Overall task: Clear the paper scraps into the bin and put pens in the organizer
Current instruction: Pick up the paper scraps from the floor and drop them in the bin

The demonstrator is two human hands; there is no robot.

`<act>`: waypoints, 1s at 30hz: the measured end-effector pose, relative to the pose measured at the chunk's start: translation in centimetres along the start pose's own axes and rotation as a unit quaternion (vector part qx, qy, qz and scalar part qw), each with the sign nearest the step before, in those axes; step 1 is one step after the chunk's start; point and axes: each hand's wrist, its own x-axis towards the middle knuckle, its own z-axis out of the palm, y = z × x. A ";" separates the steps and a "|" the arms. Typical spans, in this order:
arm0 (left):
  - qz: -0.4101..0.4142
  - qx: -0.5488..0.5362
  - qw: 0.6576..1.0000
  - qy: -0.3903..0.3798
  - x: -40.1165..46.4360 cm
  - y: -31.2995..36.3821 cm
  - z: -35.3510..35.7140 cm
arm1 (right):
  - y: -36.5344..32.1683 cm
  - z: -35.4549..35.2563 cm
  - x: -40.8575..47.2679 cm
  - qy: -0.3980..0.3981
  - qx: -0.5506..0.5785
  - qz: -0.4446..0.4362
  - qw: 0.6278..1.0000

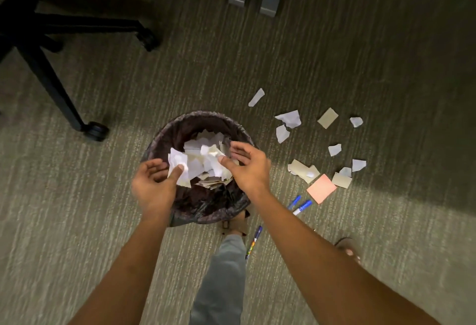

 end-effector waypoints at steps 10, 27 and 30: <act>0.040 0.021 0.998 -0.040 -1.1 3.5 3.9 | 0.5 -8.9 3.3 0.119 -0.012 -0.069 0.990; 0.302 0.339 0.836 -0.308 -15.4 -7.8 29.4 | 18.2 -38.4 7.2 0.192 -0.099 0.002 0.976; 0.332 0.420 0.779 -0.326 -14.8 -11.1 32.2 | 21.8 -40.5 8.9 0.184 -0.145 0.004 0.972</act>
